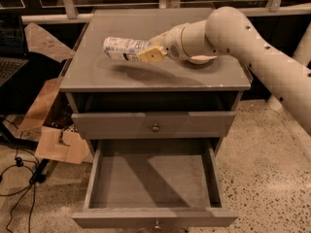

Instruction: Pick blue plastic bottle from middle drawer and place on counter

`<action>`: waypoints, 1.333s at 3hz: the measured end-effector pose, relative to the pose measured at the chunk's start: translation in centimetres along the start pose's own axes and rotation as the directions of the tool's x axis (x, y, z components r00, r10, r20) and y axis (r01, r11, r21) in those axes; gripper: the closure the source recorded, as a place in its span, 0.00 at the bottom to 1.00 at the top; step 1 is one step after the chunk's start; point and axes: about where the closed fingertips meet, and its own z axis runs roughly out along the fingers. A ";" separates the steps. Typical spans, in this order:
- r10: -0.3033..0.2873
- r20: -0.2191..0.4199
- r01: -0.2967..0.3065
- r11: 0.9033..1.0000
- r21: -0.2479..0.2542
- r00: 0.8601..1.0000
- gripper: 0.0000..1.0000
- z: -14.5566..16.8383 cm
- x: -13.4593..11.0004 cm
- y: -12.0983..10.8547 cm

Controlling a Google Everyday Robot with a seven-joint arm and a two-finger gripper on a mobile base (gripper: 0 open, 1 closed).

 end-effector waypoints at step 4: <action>0.000 0.000 0.000 1.000 0.000 1.000 0.00 0.0 0.0 0.0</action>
Offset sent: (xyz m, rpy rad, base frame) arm 0.0000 0.0000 0.0000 0.0000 0.0000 0.0000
